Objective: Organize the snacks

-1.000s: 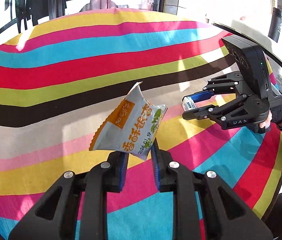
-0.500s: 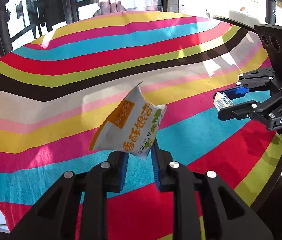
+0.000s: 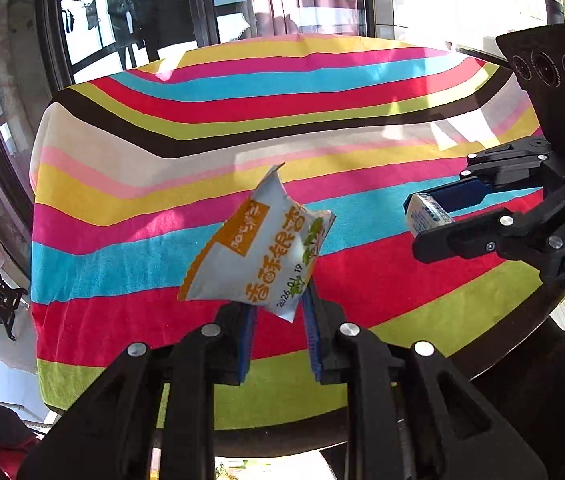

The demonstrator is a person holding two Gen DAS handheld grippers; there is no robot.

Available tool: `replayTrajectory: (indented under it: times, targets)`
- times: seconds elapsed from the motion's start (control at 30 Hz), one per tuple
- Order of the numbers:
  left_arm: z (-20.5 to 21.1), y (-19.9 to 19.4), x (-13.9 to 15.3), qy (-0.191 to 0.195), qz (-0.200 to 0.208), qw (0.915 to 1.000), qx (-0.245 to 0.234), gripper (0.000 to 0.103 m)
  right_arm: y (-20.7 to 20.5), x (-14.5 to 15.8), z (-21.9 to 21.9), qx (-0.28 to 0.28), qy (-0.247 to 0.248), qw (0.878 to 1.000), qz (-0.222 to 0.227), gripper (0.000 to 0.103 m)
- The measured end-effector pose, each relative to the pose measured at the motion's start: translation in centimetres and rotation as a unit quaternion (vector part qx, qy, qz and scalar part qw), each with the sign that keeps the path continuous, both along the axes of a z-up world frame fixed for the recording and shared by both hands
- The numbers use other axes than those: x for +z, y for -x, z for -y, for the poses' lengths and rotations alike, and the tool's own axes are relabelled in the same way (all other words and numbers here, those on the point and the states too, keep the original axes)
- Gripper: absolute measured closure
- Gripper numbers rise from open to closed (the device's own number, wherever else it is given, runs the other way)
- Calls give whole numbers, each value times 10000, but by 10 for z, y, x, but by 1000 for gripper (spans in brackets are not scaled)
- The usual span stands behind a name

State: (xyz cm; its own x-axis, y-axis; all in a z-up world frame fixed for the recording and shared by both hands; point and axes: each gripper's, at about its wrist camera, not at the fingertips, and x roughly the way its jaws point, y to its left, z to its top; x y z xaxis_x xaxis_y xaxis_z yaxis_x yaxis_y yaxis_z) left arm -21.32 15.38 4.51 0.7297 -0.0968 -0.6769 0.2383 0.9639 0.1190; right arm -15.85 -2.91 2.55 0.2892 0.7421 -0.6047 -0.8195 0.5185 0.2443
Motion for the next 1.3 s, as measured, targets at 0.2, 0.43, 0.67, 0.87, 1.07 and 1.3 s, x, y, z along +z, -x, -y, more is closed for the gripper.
replayTrajectory:
  times: [0.2,0.43,0.67,0.87,1.07,1.3]
  targets:
    - [-33,61,3,306,218,9968,699,81,38,7,-46,715,16,9974,98,68]
    - [-81,125,-16,610,181,9807,1850,81,86,2,-95,1581,260,9869,164,68]
    - [-108,161,-50,894,-38,9619,2584,81,121,-17,-143,2161,751,9731,273,68]
    - [-122,171,-60,993,21,9528,2868,81,137,-31,-170,2400,1056,9645,314,68]
    - [-126,174,-63,771,20,9488,3062,81,144,-39,-184,2477,1257,9600,342,68]
    - [-132,184,-54,759,384,9270,3653,5,132,-52,-199,2169,1329,9671,-27,38]
